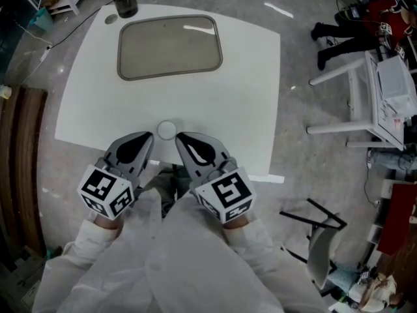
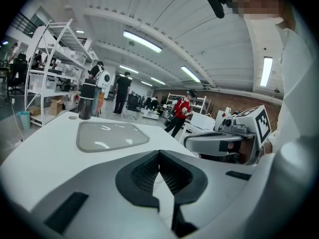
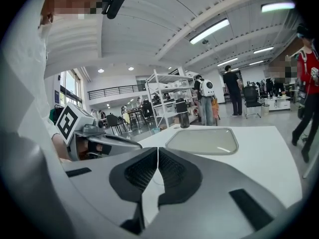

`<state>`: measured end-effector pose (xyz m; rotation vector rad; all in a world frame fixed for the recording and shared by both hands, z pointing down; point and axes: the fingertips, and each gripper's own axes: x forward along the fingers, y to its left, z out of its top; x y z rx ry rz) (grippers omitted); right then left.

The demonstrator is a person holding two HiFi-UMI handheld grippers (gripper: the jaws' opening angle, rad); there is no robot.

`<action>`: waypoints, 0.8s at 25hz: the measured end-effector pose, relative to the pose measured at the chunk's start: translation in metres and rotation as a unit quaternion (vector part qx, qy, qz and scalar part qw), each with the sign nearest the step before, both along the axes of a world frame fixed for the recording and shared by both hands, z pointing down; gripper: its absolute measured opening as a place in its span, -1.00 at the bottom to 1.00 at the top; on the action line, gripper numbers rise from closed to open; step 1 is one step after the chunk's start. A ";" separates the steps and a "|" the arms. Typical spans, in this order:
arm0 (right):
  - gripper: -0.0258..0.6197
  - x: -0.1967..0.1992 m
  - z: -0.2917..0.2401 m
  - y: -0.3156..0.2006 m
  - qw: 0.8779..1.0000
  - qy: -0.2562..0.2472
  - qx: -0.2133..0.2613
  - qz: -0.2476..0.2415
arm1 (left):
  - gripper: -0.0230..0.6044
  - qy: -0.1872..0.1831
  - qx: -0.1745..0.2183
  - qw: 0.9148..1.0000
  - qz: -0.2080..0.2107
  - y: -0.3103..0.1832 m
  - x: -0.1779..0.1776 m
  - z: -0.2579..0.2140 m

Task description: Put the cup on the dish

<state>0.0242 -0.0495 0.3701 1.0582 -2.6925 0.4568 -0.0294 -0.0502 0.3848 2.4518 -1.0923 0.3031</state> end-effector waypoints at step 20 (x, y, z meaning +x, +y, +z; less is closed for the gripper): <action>-0.72 0.002 0.055 -0.002 0.998 0.013 -0.056 -0.002 | -0.91 0.016 -0.064 0.998 -0.001 -0.002 -0.006 0.056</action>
